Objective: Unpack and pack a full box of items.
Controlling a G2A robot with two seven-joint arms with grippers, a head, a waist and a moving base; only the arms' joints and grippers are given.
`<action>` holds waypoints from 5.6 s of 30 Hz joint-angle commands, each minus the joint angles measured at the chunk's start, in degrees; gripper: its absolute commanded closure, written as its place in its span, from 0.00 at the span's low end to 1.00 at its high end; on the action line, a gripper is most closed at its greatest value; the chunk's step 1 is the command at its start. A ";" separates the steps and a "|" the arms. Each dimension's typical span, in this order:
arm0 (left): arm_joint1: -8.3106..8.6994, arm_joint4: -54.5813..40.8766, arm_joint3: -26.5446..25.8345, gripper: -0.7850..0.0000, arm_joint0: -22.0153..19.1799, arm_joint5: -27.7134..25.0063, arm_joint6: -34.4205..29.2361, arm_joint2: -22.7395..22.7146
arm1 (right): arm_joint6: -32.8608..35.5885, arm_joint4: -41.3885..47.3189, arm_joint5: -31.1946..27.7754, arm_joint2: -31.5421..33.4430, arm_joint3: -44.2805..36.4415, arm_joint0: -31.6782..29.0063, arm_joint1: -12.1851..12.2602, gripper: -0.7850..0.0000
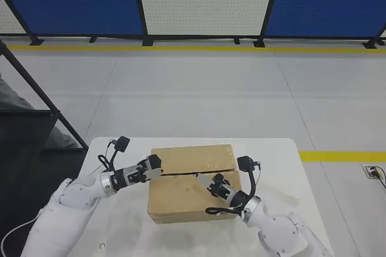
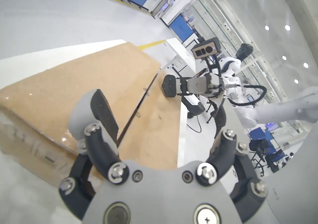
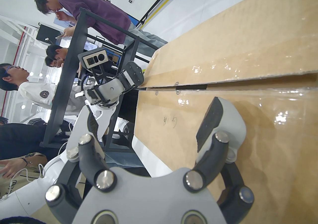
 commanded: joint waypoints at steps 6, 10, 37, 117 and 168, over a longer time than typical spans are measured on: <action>-0.02 0.97 -0.34 0.00 0.03 1.55 1.54 -0.18 | 0.57 0.06 -0.56 0.46 -0.12 -0.21 -0.12 0.00; -0.02 0.97 -0.47 0.00 0.18 1.79 1.68 -0.17 | 0.92 -0.15 -0.74 0.53 -0.29 -0.29 -0.19 0.00; 1.03 -21.45 0.84 0.00 -1.24 21.05 -22.07 -2.28 | 3.20 -1.54 -0.91 -0.20 0.67 0.46 -0.88 0.00; -1.21 -20.64 8.42 0.00 -6.22 27.85 -25.00 2.19 | -14.84 15.44 -10.35 17.35 16.23 -15.71 -1.14 0.00; -1.21 -20.64 8.42 0.00 -6.22 27.85 -25.00 2.19 | -22.02 13.20 -5.40 21.77 -0.50 -11.74 -2.48 0.00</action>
